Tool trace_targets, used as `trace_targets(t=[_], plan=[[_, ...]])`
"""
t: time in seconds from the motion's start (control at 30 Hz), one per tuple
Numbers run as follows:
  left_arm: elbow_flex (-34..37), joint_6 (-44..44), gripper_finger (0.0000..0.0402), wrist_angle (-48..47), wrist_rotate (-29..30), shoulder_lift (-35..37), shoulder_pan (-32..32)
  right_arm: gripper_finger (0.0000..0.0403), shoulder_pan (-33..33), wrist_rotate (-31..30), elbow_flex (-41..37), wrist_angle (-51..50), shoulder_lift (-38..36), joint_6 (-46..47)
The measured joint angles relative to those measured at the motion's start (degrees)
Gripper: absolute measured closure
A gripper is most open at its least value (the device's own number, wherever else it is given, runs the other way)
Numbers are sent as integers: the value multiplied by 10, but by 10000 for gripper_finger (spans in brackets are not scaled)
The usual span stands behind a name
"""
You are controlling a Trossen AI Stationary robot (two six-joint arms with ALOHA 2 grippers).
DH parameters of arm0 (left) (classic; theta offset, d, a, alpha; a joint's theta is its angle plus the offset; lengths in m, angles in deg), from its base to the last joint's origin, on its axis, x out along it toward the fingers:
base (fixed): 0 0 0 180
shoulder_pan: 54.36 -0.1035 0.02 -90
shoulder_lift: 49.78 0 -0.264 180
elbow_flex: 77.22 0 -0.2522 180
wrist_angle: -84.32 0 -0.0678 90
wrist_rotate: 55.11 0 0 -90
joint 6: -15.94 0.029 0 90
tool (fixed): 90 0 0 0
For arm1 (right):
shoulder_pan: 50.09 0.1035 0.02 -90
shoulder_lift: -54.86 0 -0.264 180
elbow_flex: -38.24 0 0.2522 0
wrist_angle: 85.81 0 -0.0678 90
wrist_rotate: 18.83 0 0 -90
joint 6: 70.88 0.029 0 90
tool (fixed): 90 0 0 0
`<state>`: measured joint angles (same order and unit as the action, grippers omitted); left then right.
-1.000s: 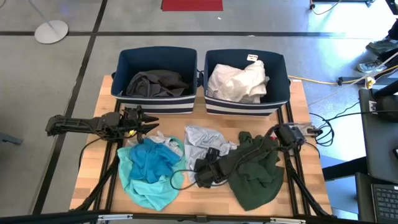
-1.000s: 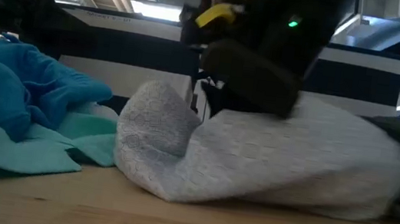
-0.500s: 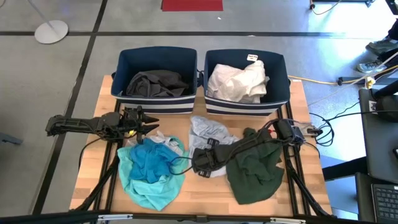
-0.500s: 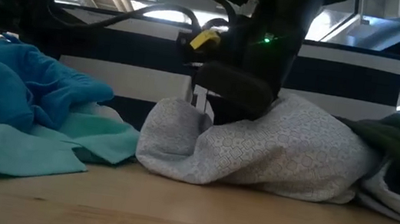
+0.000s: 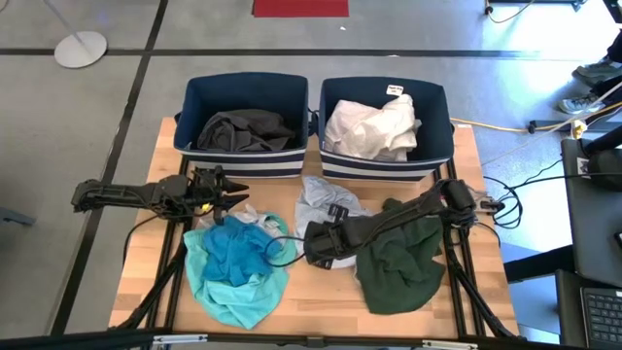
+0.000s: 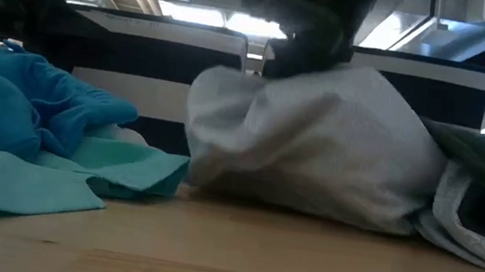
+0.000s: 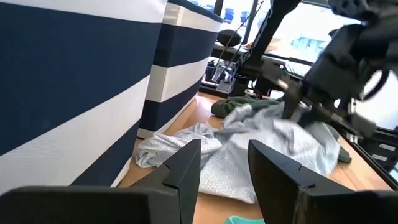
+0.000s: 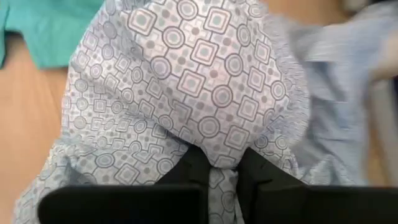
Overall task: Sort clothes
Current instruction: Put the blue patterned shirt into the left blue laundry bin
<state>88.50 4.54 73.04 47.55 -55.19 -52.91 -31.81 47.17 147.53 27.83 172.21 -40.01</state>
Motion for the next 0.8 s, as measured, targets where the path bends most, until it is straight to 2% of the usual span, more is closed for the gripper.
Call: trace_targets(t=[0.33,0.47,0.8], plan=[[0,-1,276,-1,-6,0,0,373,-6,-98,72,-6,-74,-69],[0,-2,276,-1,-7,0,0,373,-12,-138,140,-3,-86,-123],[0,-5,276,-1,-7,0,0,373,-48,-195,308,9,-85,-263]])
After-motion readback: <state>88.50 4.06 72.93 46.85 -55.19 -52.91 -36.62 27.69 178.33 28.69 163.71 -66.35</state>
